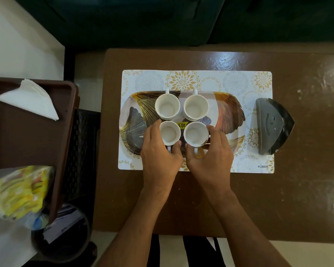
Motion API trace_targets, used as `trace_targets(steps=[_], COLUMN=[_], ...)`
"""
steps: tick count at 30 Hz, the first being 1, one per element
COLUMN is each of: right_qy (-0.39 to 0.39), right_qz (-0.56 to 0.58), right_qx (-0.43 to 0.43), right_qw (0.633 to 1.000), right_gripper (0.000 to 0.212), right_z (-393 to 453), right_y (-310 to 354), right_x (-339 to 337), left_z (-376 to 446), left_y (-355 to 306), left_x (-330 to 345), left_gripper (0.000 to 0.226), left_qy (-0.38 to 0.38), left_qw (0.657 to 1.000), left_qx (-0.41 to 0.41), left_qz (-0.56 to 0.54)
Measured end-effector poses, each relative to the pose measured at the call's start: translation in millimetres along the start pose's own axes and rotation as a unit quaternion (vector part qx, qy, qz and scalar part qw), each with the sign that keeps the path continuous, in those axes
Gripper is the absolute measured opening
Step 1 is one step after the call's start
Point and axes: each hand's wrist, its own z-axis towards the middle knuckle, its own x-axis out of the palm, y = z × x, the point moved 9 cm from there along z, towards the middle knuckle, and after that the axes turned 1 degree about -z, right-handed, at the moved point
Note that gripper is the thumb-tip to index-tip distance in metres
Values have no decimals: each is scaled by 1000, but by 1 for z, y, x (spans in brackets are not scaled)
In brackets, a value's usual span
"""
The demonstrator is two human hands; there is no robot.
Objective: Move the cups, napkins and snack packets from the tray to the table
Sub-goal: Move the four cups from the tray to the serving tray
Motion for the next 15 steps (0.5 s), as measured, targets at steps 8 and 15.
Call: trace_targets(steps=[8, 15], right_qy=[3, -14], right_qz=[-4, -42], right_qx=[7, 21], right_qw=[1000, 999], right_gripper=[64, 78], right_z=[-1, -2], right_y=[1, 8], right_x=[4, -7], left_z=[3, 0], left_y=[2, -1], left_x=[-1, -6], left_gripper=[69, 77], left_qy=[1, 10], left_qw=[1000, 1000], left_qx=[3, -5], left_qz=[-6, -9])
